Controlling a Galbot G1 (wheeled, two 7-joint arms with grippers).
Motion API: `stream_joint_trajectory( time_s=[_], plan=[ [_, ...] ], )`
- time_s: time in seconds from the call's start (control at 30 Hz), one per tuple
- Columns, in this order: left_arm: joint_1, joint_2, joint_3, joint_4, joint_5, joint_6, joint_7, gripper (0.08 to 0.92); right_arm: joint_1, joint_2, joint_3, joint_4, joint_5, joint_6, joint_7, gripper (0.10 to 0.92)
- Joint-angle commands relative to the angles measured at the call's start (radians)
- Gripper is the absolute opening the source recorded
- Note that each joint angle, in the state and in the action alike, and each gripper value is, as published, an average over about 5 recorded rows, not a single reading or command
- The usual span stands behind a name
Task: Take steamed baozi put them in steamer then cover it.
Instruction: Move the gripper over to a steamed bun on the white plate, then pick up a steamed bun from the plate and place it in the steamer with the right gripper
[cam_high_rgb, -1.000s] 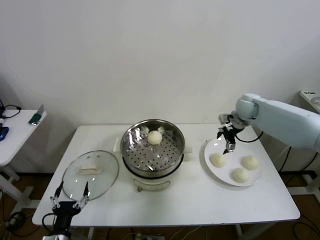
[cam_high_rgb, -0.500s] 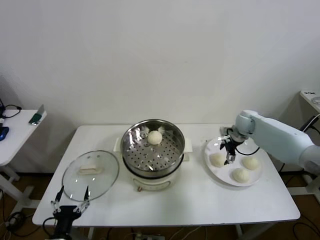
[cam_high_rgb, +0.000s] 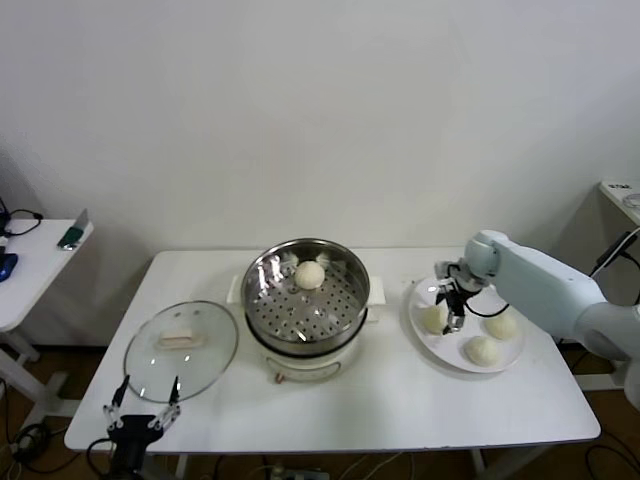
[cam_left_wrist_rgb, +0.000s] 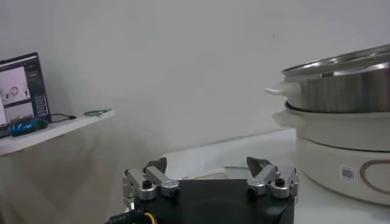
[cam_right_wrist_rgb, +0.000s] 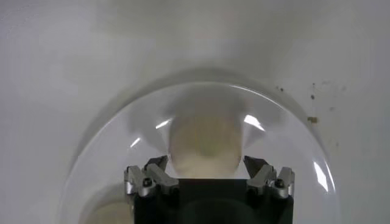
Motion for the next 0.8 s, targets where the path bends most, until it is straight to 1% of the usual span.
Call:
stream_joint_trajectory(
  time_s=[0.03, 0.2, 0.5, 0.67, 0.8],
  plan=[
    [0.001, -0.002, 0.001, 0.001, 0.004, 0.0, -0.001, 0.823, -0.018, 0.02, 0.027, -0.036, -0.015, 0.011, -0.013, 0.768],
    [0.0, -0.003, 0.004, 0.005, 0.004, 0.001, -0.002, 0.823, -0.004, 0.019, 0.015, -0.037, 0.001, 0.014, -0.024, 0.718],
    [0.006, -0.008, 0.006, 0.007, 0.005, 0.0, -0.007, 0.823, 0.056, 0.0, -0.008, -0.017, 0.049, 0.015, -0.024, 0.688],
    [0.005, -0.008, 0.007, 0.004, 0.005, 0.002, -0.015, 0.823, 0.191, -0.027, -0.101, 0.042, 0.143, 0.005, -0.025, 0.684],
    [0.004, -0.01, 0.012, 0.002, 0.006, 0.004, -0.018, 0.823, 0.359, -0.027, -0.217, 0.091, 0.268, -0.009, -0.035, 0.683]
  ],
)
